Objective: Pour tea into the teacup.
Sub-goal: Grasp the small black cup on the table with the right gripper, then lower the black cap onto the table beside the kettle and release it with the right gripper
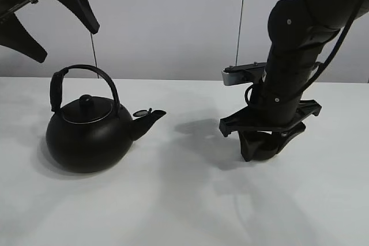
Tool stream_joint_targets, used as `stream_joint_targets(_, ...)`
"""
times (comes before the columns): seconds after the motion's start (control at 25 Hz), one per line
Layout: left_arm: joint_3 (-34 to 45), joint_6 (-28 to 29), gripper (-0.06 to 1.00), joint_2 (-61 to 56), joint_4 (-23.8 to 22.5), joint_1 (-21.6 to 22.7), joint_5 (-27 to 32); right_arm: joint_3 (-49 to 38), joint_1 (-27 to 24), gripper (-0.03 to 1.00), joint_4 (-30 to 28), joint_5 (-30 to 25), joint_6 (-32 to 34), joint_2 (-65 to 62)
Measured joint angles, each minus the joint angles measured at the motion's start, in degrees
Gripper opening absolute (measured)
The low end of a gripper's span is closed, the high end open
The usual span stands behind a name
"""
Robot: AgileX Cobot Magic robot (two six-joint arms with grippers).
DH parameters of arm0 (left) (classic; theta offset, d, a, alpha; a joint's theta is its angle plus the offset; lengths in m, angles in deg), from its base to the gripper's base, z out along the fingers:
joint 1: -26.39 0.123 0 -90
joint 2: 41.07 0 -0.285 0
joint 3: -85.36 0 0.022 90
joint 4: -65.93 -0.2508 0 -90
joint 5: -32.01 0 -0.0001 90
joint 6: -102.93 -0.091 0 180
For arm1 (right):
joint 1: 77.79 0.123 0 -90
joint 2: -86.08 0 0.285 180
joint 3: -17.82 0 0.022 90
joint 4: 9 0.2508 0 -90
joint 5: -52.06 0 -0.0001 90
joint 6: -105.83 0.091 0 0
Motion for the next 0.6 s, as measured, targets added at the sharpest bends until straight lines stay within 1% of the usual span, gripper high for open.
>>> stream_joint_targets(0.24, 0.0, 0.0, 0.70, 0.0, 0.0, 0.0, -0.1, 0.0, 0.0, 0.39, 1.3, -0.1, 0.0, -1.7)
stream_joint_targets(0.4, 0.0, 0.1, 0.70, 0.0, 0.0, 0.0, -0.1, 0.0, 0.3, 0.39, 3.4, -0.6, -1.2, -5.3)
stream_joint_targets(0.48, 0.0, 0.1, 0.70, 0.0, 0.0, 0.0, -0.1, 0.0, 1.3, 0.39, 4.6, -0.6, -2.6, -6.9)
stream_joint_targets(0.6, 0.0, 0.1, 0.70, 0.0, 0.0, 0.0, -0.1, 0.0, 4.4, 0.39, 5.3, -1.2, -4.5, -7.5)
